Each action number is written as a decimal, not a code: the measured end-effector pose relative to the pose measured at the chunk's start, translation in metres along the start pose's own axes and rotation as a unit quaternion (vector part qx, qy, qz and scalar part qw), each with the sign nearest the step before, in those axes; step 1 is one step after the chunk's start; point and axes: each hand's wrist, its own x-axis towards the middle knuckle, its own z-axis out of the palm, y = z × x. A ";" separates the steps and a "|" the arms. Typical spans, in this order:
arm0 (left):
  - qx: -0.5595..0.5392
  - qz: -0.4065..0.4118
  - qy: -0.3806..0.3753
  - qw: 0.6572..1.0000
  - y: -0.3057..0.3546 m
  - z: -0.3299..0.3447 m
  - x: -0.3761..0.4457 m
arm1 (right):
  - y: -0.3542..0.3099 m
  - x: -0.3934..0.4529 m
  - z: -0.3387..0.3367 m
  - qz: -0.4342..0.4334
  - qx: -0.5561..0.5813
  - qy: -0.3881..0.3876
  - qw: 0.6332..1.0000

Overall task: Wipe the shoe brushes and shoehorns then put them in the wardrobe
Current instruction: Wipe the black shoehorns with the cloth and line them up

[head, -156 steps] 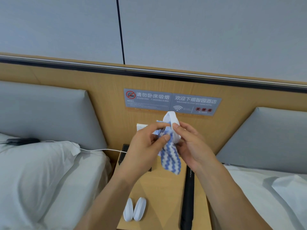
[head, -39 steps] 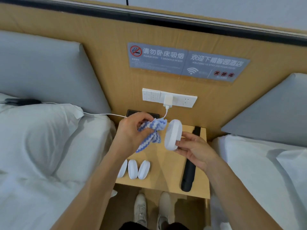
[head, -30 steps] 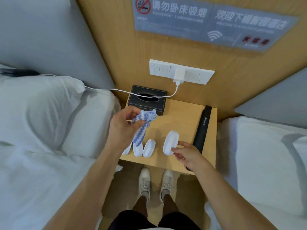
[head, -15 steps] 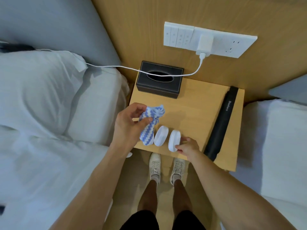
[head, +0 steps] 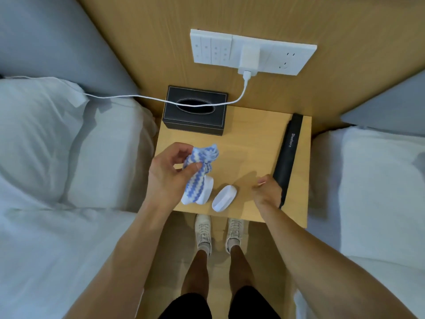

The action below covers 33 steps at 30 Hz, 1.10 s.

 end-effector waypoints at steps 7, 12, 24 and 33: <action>0.015 0.001 -0.016 1.000 0.007 0.016 0.005 | 0.032 0.053 -0.054 0.030 -0.021 0.101 0.994; 0.005 -0.012 -0.018 1.000 0.008 0.029 0.004 | 0.045 0.090 -0.063 0.053 -0.038 0.033 0.997; 0.016 -0.009 -0.031 0.999 0.024 0.047 -0.003 | 0.048 0.106 -0.070 0.037 -0.007 0.009 0.999; 0.006 0.018 -0.048 0.999 0.067 0.050 -0.005 | 0.042 0.072 -0.109 0.065 0.204 -0.059 0.975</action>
